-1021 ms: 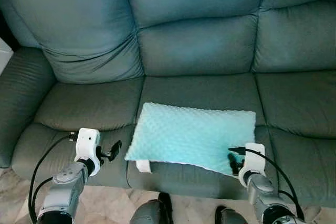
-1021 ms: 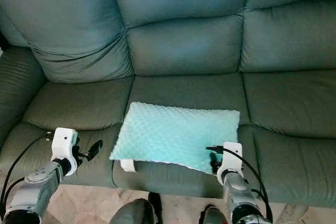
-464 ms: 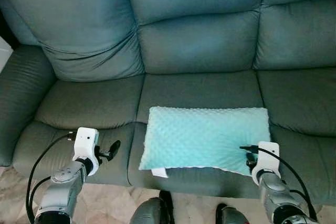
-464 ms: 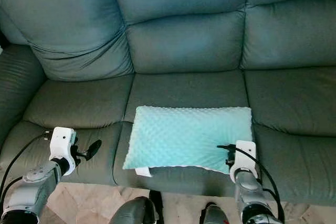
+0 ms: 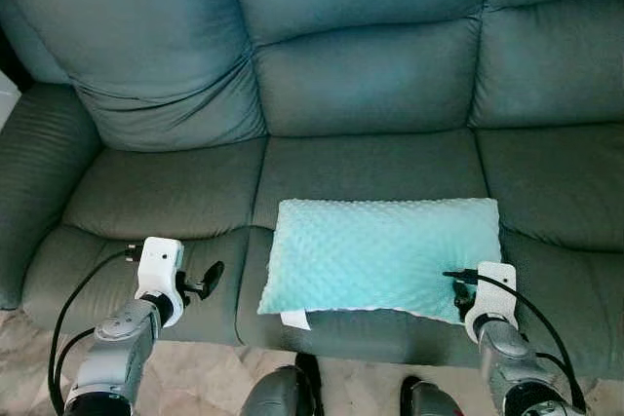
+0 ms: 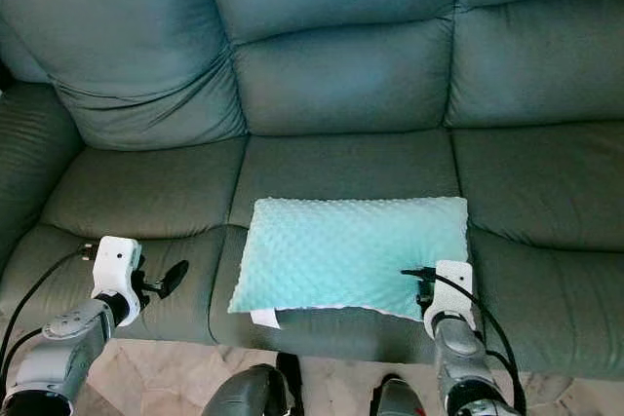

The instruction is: Move the pillow to the sofa

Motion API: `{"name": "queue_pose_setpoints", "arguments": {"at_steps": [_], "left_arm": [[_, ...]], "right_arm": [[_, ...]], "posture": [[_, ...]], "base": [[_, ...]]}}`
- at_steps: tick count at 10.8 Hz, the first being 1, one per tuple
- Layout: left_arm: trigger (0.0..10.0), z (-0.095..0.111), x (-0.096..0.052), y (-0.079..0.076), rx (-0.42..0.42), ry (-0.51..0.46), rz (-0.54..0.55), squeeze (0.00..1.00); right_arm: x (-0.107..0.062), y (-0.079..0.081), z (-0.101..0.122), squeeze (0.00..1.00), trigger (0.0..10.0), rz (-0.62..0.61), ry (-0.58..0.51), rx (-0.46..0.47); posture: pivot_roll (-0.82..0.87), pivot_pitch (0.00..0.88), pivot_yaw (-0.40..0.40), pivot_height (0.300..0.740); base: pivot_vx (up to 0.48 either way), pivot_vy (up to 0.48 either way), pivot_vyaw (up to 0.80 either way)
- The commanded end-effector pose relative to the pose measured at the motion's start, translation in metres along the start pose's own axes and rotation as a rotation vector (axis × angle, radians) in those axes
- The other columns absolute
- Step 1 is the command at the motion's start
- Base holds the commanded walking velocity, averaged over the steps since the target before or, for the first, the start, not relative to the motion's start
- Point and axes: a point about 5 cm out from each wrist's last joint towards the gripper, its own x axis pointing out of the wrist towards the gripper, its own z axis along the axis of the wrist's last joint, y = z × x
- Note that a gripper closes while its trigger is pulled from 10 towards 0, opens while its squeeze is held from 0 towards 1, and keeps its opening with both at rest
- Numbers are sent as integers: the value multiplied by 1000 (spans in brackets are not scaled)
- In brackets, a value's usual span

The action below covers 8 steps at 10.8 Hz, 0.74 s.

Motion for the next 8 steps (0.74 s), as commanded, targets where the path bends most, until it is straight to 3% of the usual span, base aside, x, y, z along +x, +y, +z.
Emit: {"name": "queue_pose_setpoints", "arguments": {"at_steps": [1, 8], "left_arm": [[10000, -9, -6, 8, 10, 39, 32, 0], [10000, 2, 13, -4, -15, 0, 21, 0]], "right_arm": [[-3, 4, -8, 1000, 10000, 4, 22, -1], [1, -6, 19, 1000, 10000, 12, -130, -8]], "posture": [[78, 291, 211, 740], [20, 235, 171, 740]], "base": [[0, 0, 0], [0, 0, 0]]}}
